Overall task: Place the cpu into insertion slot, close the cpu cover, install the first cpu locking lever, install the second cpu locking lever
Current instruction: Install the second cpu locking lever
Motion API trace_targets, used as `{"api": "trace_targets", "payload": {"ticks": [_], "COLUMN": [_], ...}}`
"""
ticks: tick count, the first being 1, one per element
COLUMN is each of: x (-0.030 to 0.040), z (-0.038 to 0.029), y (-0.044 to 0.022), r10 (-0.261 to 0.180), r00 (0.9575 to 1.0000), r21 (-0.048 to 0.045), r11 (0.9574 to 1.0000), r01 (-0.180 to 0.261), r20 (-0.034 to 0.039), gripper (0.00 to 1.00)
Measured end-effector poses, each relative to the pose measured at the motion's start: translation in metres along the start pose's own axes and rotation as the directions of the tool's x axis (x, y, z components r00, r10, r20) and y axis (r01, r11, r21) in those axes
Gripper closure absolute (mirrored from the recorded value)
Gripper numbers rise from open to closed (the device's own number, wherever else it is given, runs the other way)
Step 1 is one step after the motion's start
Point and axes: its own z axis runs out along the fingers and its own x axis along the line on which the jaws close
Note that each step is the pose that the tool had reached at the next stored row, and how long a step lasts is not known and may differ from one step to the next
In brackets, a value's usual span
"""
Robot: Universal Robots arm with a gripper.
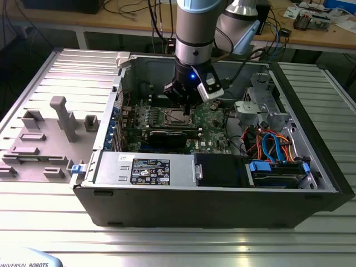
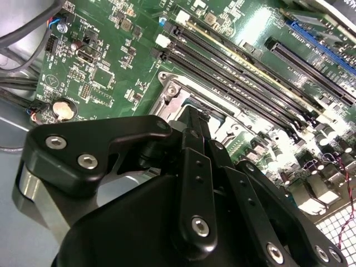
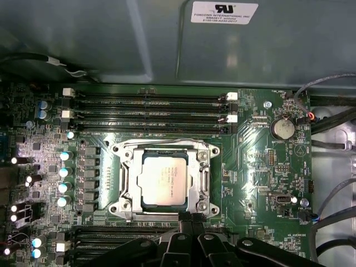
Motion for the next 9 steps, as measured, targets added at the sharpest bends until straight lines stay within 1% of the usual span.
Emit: {"api": "trace_targets", "payload": {"ticks": [6,9], "x": [0.0000,0.0001], "z": [-0.0002,-0.0004], "y": [-0.0029,-0.0054], "r10": [0.000,0.000], "r00": [1.0000,1.0000], "r21": [0.0000,0.0000], "r11": [1.0000,1.0000], "r01": [0.000,0.000], "r20": [0.0000,0.0000], "gripper": [0.89,0.89]}}
